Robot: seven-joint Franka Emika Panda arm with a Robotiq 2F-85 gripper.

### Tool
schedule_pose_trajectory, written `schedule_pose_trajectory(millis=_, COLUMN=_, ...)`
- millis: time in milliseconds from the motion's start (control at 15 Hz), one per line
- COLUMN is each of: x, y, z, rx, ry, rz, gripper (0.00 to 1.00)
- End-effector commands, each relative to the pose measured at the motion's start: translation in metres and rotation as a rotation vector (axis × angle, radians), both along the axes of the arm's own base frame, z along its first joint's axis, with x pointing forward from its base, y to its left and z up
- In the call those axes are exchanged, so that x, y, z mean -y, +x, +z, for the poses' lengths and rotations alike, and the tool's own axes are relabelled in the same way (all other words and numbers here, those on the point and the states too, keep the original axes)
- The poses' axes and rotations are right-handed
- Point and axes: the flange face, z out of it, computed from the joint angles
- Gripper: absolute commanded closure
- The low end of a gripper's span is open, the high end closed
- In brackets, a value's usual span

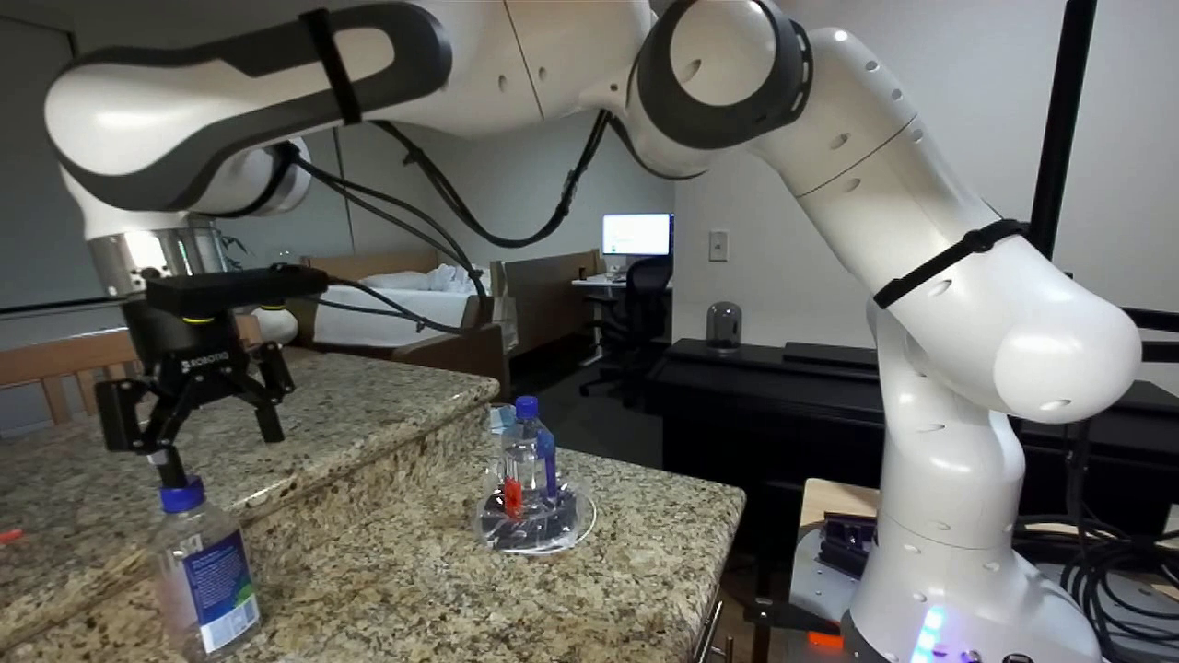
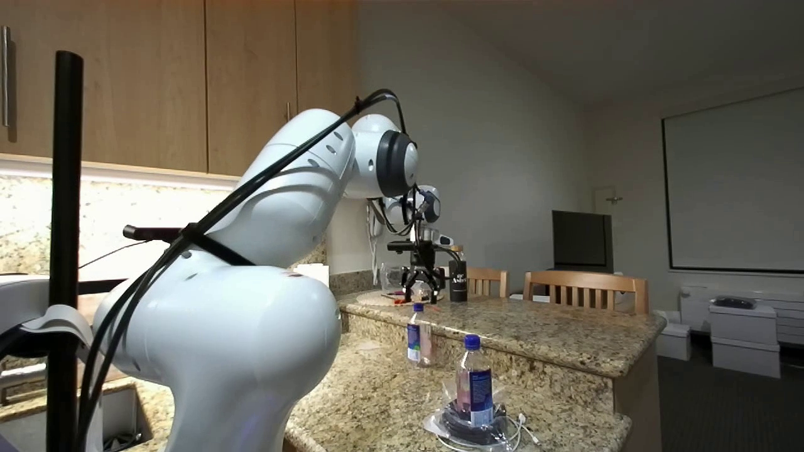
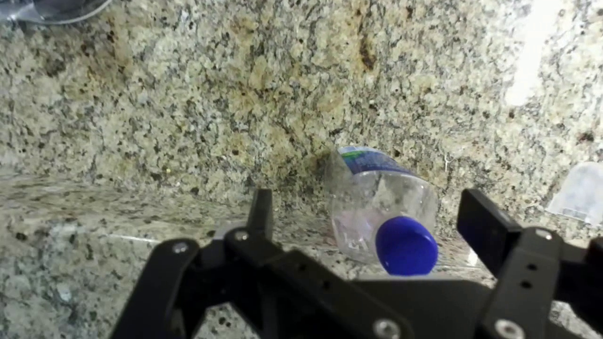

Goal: Put the full water bottle in between the tape and the empty one on the top part of the counter

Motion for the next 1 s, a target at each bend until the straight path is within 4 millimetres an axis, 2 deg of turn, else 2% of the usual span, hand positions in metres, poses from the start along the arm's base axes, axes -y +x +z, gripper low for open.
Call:
schedule_pose_trajectory(millis=0, x=-0.021, y=0.015, z=0.015, rx=0.009, ry=-0.023, rz=0.092, gripper=0.00)
schedule_pose_trajectory(millis=133, x=-0.032, y=0.020, z=0.021, rx=0.010, ry=-0.006, rz=0.125, gripper=0.00)
schedule_pose_trajectory(millis=333, x=-0.041, y=0.023, z=0.014, rx=-0.008, ry=0.000, rz=0.157, gripper=0.00)
schedule_pose_trajectory(millis=667, x=-0.039, y=0.030, z=-0.016, rx=-0.056, ry=-0.010, rz=0.156, gripper=0.00)
schedule_pose_trajectory(millis=933, x=-0.034, y=0.031, z=-0.030, rx=-0.099, ry=-0.024, rz=0.147, gripper=0.02)
